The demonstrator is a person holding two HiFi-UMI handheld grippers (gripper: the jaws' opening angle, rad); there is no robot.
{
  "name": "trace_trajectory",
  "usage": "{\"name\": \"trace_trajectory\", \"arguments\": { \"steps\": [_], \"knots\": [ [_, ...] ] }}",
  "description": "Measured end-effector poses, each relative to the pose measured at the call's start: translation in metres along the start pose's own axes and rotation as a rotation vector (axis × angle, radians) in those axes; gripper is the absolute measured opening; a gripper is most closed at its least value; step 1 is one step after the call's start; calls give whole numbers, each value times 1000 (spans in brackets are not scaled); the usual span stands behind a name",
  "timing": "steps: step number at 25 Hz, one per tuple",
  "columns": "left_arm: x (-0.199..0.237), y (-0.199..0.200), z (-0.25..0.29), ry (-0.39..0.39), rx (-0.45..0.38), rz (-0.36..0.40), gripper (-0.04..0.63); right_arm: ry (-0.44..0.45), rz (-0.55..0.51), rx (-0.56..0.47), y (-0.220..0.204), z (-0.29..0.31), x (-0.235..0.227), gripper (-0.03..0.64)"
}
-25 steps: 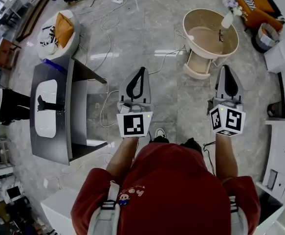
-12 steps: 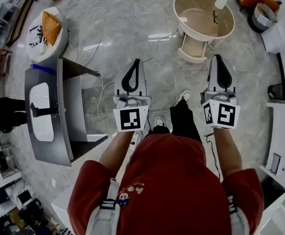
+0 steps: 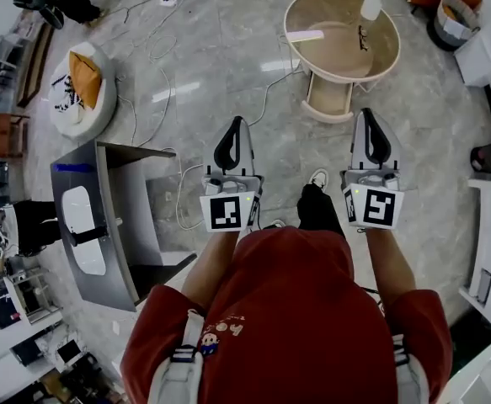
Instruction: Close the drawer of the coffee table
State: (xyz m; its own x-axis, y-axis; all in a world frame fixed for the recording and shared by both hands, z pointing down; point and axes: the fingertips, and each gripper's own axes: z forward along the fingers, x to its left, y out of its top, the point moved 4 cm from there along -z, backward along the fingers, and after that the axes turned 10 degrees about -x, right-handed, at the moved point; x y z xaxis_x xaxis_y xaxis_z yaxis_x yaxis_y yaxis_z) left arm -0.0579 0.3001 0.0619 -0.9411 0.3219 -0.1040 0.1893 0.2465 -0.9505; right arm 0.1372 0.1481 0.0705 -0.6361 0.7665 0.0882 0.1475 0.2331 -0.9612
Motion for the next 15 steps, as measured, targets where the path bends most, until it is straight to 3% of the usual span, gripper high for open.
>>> {"name": "trace_trajectory", "arguments": {
  "steps": [6,15],
  "knots": [
    [-50,-12,70,-131,-22,77,12,-6,21,21,-18,26,-45,25],
    [-113,-43,145,-250,-4,25,12,-130,31,77,-52,36,-125,25]
  ]
}}
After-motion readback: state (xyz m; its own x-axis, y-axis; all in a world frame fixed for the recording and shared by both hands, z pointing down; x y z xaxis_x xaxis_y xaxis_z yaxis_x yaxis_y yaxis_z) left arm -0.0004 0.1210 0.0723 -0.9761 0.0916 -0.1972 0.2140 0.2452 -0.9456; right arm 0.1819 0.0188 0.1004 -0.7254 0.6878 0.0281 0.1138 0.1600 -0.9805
